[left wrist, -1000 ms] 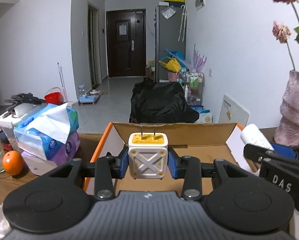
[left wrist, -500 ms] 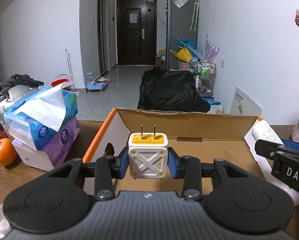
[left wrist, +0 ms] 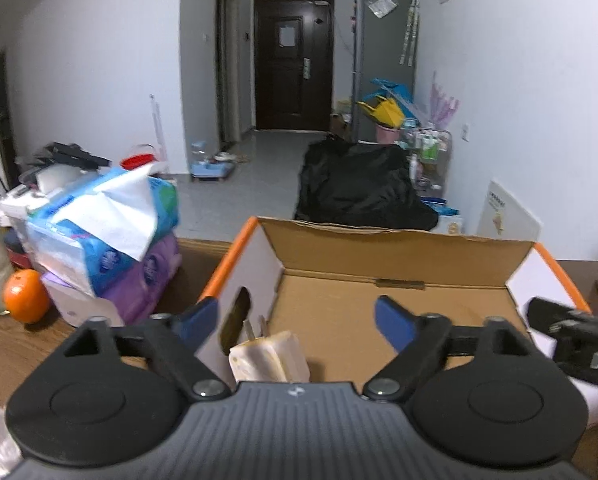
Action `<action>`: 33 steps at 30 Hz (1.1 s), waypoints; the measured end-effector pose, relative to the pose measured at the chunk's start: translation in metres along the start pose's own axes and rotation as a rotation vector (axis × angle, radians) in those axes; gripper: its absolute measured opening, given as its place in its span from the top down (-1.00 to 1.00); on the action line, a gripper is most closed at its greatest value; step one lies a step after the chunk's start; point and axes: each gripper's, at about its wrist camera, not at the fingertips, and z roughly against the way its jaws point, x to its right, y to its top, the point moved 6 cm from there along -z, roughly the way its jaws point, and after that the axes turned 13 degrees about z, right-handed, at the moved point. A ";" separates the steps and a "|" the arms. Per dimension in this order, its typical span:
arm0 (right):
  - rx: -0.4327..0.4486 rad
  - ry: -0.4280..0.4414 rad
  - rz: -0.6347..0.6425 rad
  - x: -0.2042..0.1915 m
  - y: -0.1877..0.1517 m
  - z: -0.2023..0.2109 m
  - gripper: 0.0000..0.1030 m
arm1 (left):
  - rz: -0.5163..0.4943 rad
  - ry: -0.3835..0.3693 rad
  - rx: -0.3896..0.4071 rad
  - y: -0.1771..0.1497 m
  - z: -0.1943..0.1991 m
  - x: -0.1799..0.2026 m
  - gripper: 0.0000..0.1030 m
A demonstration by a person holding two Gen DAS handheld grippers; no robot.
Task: Organize rigid objects
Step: 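Carry the plug adapter and spray bottle with both tools into the cardboard box, then open both tools to release the adapter and bottle in the box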
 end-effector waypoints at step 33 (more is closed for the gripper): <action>0.147 0.054 0.028 -0.003 -0.001 0.074 -1.00 | -0.008 -0.016 0.048 -0.001 0.068 -0.017 -1.00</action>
